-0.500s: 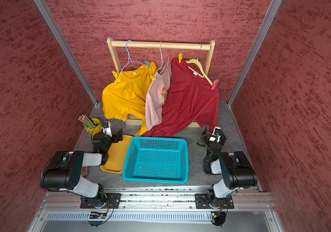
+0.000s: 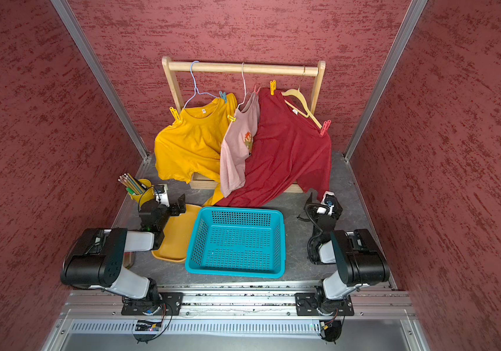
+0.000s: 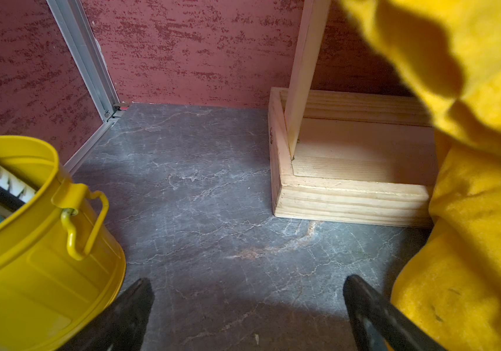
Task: Remove the clothespins securing t-shirts to the hanger
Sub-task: Pick up the hanger from the clothes rail.
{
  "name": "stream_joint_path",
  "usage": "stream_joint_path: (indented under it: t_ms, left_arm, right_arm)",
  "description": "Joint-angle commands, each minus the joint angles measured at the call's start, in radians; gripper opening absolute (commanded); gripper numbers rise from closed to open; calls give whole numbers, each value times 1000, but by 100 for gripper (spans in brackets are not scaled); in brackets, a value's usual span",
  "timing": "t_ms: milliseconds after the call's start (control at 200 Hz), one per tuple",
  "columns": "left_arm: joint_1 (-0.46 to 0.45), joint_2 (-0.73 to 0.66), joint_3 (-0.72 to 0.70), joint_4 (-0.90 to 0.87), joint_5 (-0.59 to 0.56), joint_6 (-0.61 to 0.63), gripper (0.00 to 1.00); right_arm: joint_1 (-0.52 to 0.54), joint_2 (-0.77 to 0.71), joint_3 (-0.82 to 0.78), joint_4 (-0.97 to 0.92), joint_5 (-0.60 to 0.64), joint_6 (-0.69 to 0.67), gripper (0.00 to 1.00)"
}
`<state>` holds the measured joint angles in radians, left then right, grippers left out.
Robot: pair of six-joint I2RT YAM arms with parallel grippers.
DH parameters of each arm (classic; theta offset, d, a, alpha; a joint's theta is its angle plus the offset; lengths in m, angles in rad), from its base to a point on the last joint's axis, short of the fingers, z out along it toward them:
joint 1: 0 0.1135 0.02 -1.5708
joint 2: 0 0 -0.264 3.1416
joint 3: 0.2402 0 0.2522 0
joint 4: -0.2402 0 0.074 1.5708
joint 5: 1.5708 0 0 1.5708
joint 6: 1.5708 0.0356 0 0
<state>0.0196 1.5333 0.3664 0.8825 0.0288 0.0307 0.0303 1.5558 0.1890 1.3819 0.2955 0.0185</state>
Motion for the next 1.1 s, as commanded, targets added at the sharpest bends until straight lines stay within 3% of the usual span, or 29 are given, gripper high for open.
stream_joint_path:
  t_ms: [0, 1097]
  left_arm:
    - [4, 0, 12, 11, 15, -10, 100]
    - [16, 1, 15, 4, 34, -15, 99]
  right_arm:
    - [-4, -11, 4, 2, -10, 9, 99]
    - [-6, -11, 4, 2, -10, 11, 99]
